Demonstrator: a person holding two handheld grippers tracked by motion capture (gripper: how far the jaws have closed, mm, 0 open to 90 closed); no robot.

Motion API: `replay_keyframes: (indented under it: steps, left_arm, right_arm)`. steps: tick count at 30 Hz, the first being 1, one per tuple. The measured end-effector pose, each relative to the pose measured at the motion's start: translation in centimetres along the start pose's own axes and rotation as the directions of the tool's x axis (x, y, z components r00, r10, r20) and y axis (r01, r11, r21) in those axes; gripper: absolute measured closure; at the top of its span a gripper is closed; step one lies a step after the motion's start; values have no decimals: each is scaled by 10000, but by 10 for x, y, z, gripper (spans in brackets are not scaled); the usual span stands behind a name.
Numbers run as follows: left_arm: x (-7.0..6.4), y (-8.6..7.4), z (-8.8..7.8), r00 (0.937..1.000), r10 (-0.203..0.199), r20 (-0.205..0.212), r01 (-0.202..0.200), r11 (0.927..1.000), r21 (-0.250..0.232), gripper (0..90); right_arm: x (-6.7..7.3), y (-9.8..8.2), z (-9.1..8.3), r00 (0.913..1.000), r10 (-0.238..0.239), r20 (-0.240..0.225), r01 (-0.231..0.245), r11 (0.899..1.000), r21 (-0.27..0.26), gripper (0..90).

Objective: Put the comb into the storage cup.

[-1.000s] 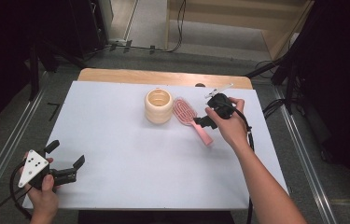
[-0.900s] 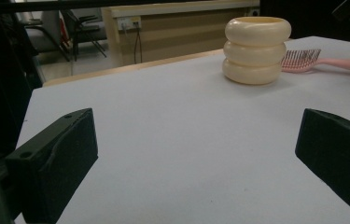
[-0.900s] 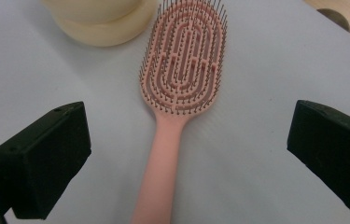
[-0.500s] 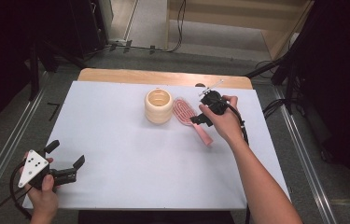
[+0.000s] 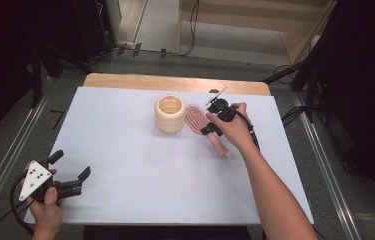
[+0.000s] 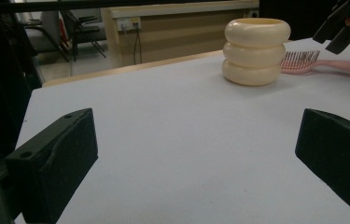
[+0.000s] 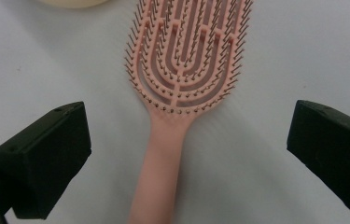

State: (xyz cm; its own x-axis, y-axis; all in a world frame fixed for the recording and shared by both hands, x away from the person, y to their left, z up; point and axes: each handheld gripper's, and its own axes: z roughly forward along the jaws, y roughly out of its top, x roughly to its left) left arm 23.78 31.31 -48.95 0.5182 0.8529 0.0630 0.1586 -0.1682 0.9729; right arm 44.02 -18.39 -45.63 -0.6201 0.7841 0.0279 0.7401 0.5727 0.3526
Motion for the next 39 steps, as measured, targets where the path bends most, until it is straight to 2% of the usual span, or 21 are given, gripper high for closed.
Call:
replay_keyframes:
  steps: [2, 4, 8, 9, 15, 16, 23, 24, 32, 35, 36, 38, 39]
  left_arm:
    - [0, 0, 0, 10000, 1, 8, -1, 10000, -2, 0]
    - [0, 0, 0, 10000, 0, 18, 0, 10000, -9, 0]
    - [0, 0, 0, 10000, -22, 28, 22, 10000, -21, 0]
    - [0, 0, 0, 10000, -23, 37, 23, 10000, -21, 0]
    - [0, 0, 0, 10000, -38, 30, 38, 10000, -24, 0]
    - [0, 0, 0, 10000, -43, 34, 43, 10000, -30, 0]
    - [0, 0, 0, 10000, -73, 20, 73, 10000, -37, 0]
    - [0, 0, 0, 10000, -64, 25, 64, 10000, -30, 0]
    - [0, 0, 0, 10000, -74, 22, 74, 10000, -28, 0]
    - [0, 0, 0, 10000, -63, 18, 63, 10000, -11, 0]
    - [0, 0, 0, 10000, -63, 18, 63, 10000, -11, 0]
    - [0, 0, 0, 10000, -52, 36, 52, 10000, -11, 0]
    - [0, 0, 0, 10000, -51, 33, 51, 10000, -13, 0]
  right_arm:
    - [-1, 2, 3, 10000, -8, 37, 8, 9998, 219, 0]
    - [0, 4, 6, 9998, 167, -132, -159, 9982, 573, 0]
    - [2, 5, 11, 9996, 148, -237, -126, 9958, 903, 0]
    - [3, 6, 13, 9997, 235, -121, -223, 9955, 925, 131]
    - [5, 7, 18, 9991, 422, -59, -412, 9919, 1199, 185]
    - [6, 7, 21, 9984, 506, 232, -532, 9897, 1326, 239]
    - [7, 6, 28, 9941, 1034, 321, -1072, 9812, 1606, 347]
    - [6, 5, 28, 9929, 1154, 303, -1189, 9783, 1695, 387]
    - [8, 7, 28, 9911, 1227, 509, -1299, 9759, 1753, 456]
    - [11, 9, 28, 9910, 1216, 564, -1298, 9753, 1788, 566]
    - [11, 9, 28, 9910, 1216, 564, -1298, 9753, 1788, 566]
    - [12, 9, 27, 9863, 1530, 618, -1619, 9699, 1821, 632]
    - [12, 9, 27, 9863, 1530, 618, -1619, 9699, 1821, 632]
